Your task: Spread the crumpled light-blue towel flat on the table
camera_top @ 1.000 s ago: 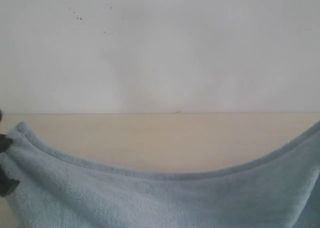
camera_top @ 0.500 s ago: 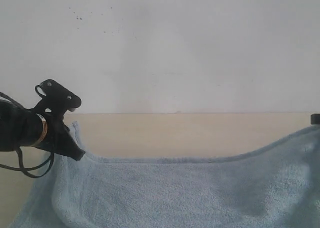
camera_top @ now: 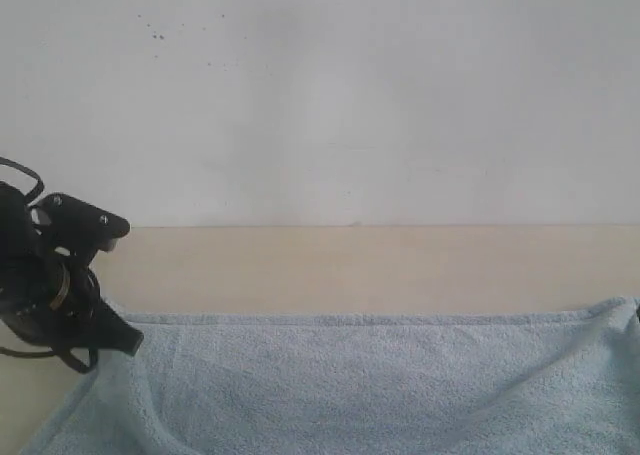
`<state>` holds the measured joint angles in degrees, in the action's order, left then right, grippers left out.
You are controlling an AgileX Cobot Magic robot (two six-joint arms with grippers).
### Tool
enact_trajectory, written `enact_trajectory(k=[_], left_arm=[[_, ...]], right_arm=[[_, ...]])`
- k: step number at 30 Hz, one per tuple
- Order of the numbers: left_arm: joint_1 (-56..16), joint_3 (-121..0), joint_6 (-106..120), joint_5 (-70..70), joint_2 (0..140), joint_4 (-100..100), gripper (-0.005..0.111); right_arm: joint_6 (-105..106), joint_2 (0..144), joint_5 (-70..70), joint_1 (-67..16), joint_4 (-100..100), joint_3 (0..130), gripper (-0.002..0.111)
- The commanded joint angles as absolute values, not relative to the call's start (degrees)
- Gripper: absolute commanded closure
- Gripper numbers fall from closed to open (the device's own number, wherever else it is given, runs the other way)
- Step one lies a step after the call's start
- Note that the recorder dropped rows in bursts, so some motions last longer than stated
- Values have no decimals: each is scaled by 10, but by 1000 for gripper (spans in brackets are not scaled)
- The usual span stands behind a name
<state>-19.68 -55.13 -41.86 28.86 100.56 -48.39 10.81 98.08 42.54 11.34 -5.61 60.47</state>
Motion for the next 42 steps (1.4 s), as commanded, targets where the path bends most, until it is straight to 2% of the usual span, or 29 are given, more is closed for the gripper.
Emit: enact_trajectory(k=[1, 5, 7, 18, 23, 33, 42], left_arm=[[-200, -494, -261, 307, 968, -302, 101], [-200, -449, -128, 317, 943, -180, 101], [-200, -440, -109, 320, 940, -162, 101], [-200, -409, -104, 382, 937, -154, 101], [-199, -375, -115, 378, 938, -197, 101], [-199, -355, -124, 371, 939, -233, 101], [-199, -339, -132, 381, 977, -246, 101]], right_arm=[[69, 946, 460, 115, -18, 549, 109], [58, 871, 339, 115, -56, 433, 109], [64, 858, 315, 115, -101, 415, 109], [220, 857, 332, 113, -336, 407, 109], [231, 857, 327, 96, -351, 407, 109], [306, 857, 289, -20, -352, 407, 109], [306, 857, 286, -25, -352, 407, 109]])
